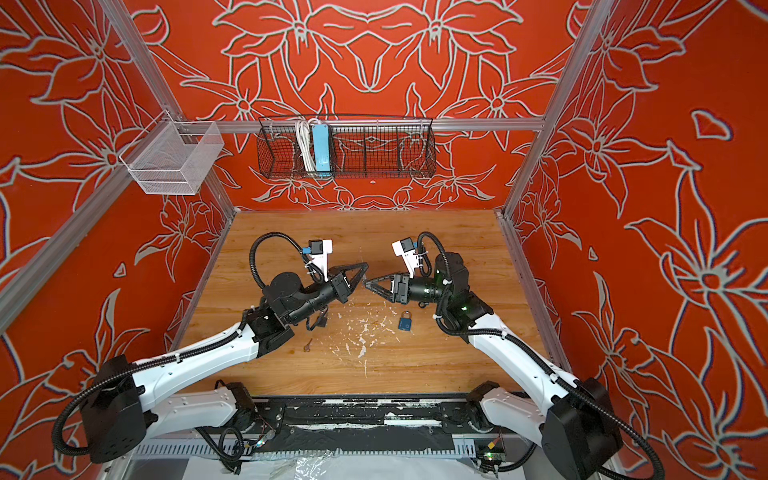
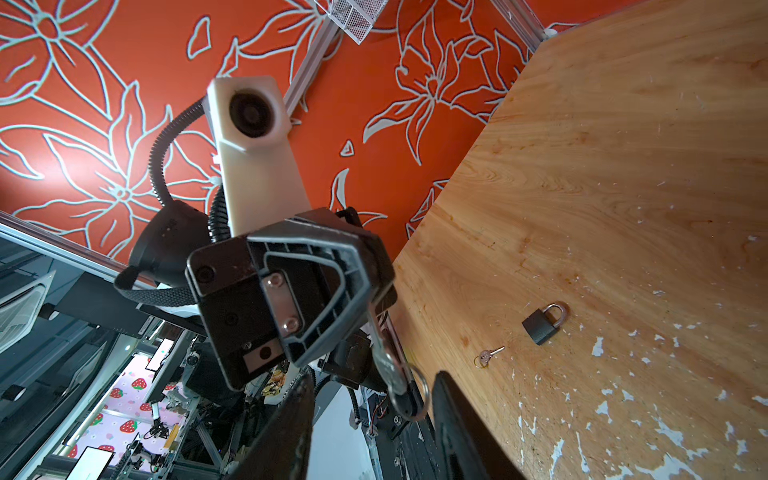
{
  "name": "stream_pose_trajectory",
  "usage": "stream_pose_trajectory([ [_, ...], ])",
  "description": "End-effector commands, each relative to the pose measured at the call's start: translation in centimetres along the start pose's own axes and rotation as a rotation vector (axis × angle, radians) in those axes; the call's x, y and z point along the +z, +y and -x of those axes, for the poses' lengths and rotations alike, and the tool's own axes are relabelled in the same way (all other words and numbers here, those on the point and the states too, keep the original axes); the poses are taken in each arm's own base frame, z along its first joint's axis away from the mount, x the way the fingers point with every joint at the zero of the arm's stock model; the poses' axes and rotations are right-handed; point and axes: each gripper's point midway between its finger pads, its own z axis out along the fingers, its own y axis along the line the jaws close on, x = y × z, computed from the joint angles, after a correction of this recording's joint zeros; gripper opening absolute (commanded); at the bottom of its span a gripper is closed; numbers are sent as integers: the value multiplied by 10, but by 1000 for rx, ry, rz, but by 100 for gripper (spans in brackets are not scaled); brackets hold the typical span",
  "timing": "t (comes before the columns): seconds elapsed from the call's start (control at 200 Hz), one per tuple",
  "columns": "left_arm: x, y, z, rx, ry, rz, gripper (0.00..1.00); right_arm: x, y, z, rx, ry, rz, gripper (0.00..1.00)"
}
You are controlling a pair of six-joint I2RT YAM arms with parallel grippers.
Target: Unlock with the key
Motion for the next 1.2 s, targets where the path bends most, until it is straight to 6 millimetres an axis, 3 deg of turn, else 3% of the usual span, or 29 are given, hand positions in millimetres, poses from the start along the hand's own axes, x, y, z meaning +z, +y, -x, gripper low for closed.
stream_pose_trajectory([
  [0.0, 3, -14, 15, 4, -41, -51, 0, 0, 4, 2, -6, -3, 46, 45],
  [0.931, 4, -20, 26, 6, -78, -67, 0, 6, -2, 5, 36, -28, 93, 8],
  [1.196, 6, -22, 24, -3, -69, -81, 0, 8, -3, 9, 32, -33, 83, 9],
])
